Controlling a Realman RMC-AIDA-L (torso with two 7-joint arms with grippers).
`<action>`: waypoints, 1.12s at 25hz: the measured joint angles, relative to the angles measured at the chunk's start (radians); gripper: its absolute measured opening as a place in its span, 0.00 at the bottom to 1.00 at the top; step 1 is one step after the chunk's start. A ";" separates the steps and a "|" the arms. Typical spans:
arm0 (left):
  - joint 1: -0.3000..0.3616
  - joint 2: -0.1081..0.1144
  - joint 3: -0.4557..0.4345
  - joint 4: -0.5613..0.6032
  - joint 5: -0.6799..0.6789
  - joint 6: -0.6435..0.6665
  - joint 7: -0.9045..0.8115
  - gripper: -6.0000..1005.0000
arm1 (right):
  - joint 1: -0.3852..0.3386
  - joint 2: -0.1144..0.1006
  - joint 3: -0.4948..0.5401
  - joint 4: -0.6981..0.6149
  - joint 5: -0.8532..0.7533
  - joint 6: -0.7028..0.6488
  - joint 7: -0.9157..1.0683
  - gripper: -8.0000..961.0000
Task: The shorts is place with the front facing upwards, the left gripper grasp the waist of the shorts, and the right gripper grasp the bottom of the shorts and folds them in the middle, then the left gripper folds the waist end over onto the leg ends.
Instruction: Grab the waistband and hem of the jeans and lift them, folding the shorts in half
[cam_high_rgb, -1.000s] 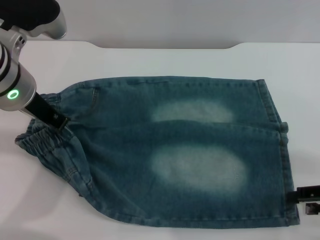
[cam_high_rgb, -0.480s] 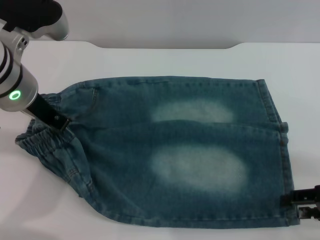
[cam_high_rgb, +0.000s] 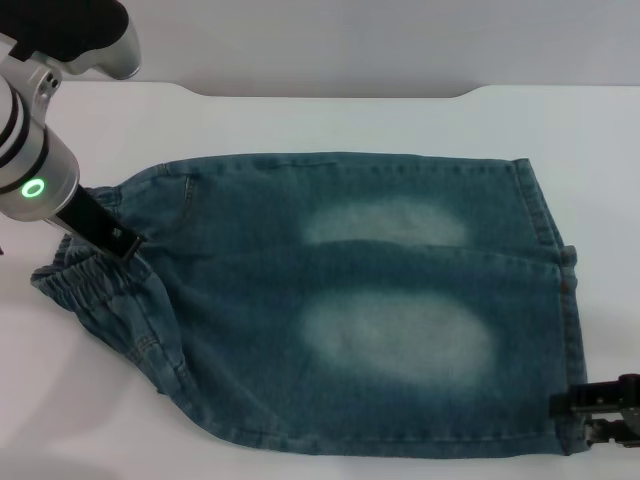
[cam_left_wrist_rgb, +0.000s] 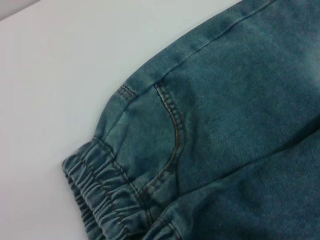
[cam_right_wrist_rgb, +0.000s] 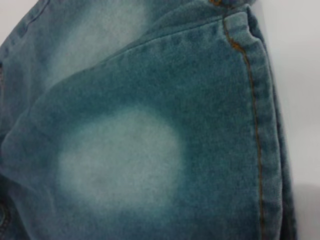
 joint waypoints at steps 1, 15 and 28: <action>0.000 0.000 0.000 0.000 0.000 0.000 0.000 0.04 | 0.001 0.000 0.000 0.007 0.007 -0.001 -0.002 0.70; 0.002 0.000 -0.003 0.000 -0.002 0.000 0.010 0.04 | 0.023 -0.008 -0.045 0.037 0.024 -0.016 -0.057 0.64; 0.000 0.001 -0.008 -0.001 -0.002 0.010 0.015 0.04 | 0.044 -0.010 -0.037 0.039 0.042 -0.014 -0.065 0.19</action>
